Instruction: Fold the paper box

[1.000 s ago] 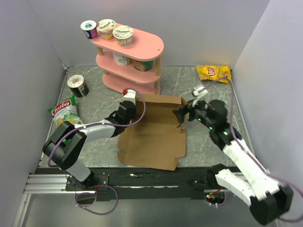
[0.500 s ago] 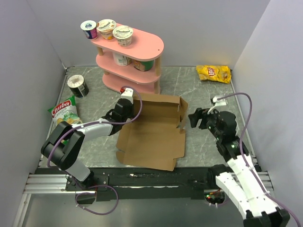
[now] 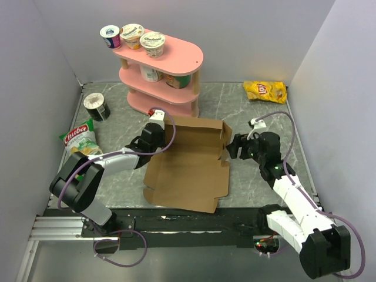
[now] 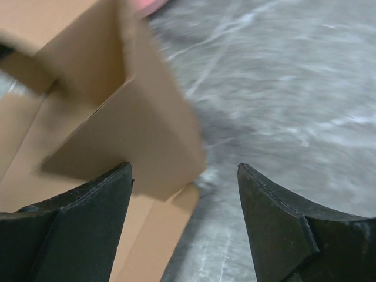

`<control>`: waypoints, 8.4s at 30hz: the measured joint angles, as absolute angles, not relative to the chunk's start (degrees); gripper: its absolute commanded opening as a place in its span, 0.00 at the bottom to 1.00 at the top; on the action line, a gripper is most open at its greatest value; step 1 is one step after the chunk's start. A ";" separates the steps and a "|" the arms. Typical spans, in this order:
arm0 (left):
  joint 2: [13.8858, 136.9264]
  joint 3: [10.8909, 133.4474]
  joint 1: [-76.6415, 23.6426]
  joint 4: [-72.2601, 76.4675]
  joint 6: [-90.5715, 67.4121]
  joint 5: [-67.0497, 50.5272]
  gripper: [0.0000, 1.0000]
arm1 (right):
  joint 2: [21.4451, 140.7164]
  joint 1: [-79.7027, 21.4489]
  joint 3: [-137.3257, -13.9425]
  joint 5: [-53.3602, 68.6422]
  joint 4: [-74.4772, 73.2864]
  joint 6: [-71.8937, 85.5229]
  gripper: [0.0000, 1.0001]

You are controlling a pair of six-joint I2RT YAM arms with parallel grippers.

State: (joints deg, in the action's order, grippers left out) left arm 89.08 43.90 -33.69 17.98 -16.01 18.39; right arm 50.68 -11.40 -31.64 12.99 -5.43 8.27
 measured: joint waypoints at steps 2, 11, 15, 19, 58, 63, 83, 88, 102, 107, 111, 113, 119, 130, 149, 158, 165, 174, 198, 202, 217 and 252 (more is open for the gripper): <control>89.08 43.88 -33.67 17.98 -16.01 18.28 0.13 | 50.61 -11.77 -31.29 15.00 -4.80 6.66 0.85; 89.08 43.88 -33.65 18.00 -15.97 17.87 0.12 | 57.65 -12.05 -31.18 19.70 2.55 3.22 0.93; 89.08 43.88 -33.65 18.02 -15.97 17.85 0.12 | 61.76 -12.53 -32.05 19.94 4.19 2.66 0.94; 89.08 43.88 -33.58 18.02 -15.99 17.82 0.12 | 65.01 -13.65 -33.41 19.07 6.37 2.17 0.95; 88.71 43.29 -32.42 18.33 -15.99 19.33 0.12 | 88.86 -16.73 -47.94 22.11 19.68 -6.33 0.43; 88.71 43.29 -32.36 18.28 -15.97 19.46 0.12 | 90.61 -16.75 -49.87 21.47 19.59 -5.54 0.36; 88.18 42.96 -32.73 18.02 -15.81 20.32 0.12 | 92.42 -25.80 -51.09 -7.97 19.70 3.09 0.04; 87.94 42.74 -33.76 18.06 -15.81 19.64 0.12 | 92.42 -28.53 -51.05 -20.43 19.03 5.61 0.06; 87.90 42.74 -35.00 18.31 -15.51 18.17 0.12 | 92.90 -30.76 -49.08 -32.60 20.34 9.63 0.08; 87.90 42.74 -35.14 18.33 -15.27 18.24 0.12 | 92.92 -30.79 -49.08 -33.32 19.97 10.90 0.05; 87.88 42.74 -35.20 18.33 -15.25 18.28 0.12 | 92.92 -30.87 -49.08 -33.65 19.88 11.51 0.12; 87.83 42.72 -35.20 18.31 -15.25 18.26 0.11 | 92.92 -30.87 -49.08 -33.54 19.92 11.55 0.33; 87.66 42.76 -35.18 17.47 -16.05 18.52 0.11 | 92.16 -30.65 -48.82 -33.36 20.03 11.40 0.68; 85.67 44.01 -35.35 11.86 -18.79 19.16 0.12 | 82.83 -30.30 -41.95 -29.58 17.54 11.62 0.63; 82.11 42.74 -36.01 8.80 -16.75 19.99 0.10 | 88.44 -31.48 -48.82 -29.45 7.90 18.24 0.00; 81.34 42.54 -36.23 9.32 -16.19 21.54 0.10 | 89.41 -32.14 -50.30 -31.73 4.82 23.00 0.00; 79.20 41.67 -36.21 10.04 -15.97 22.17 0.11 | 90.11 -32.42 -50.96 -32.34 4.49 25.26 0.14; 80.36 41.80 -35.79 9.98 -17.15 20.69 0.11 | 87.50 -31.55 -46.65 -33.91 9.98 21.96 0.61; 94.98 64.12 -30.76 -11.03 -17.37 18.59 0.07 | 60.34 -32.32 -36.93 -3.36 3.27 8.64 0.99; 96.75 68.58 -30.74 -15.40 -15.51 15.92 0.08 | 57.98 -32.75 -40.93 -0.19 -4.32 5.96 0.97; 98.76 75.13 -35.00 -32.67 -8.10 4.14 0.09 | 78.08 -31.35 -69.25 6.28 -19.79 -4.05 0.86; 98.85 89.17 -38.87 -37.17 -6.85 11.51 0.96 | 79.96 -31.16 -50.19 7.05 -9.61 -1.69 0.29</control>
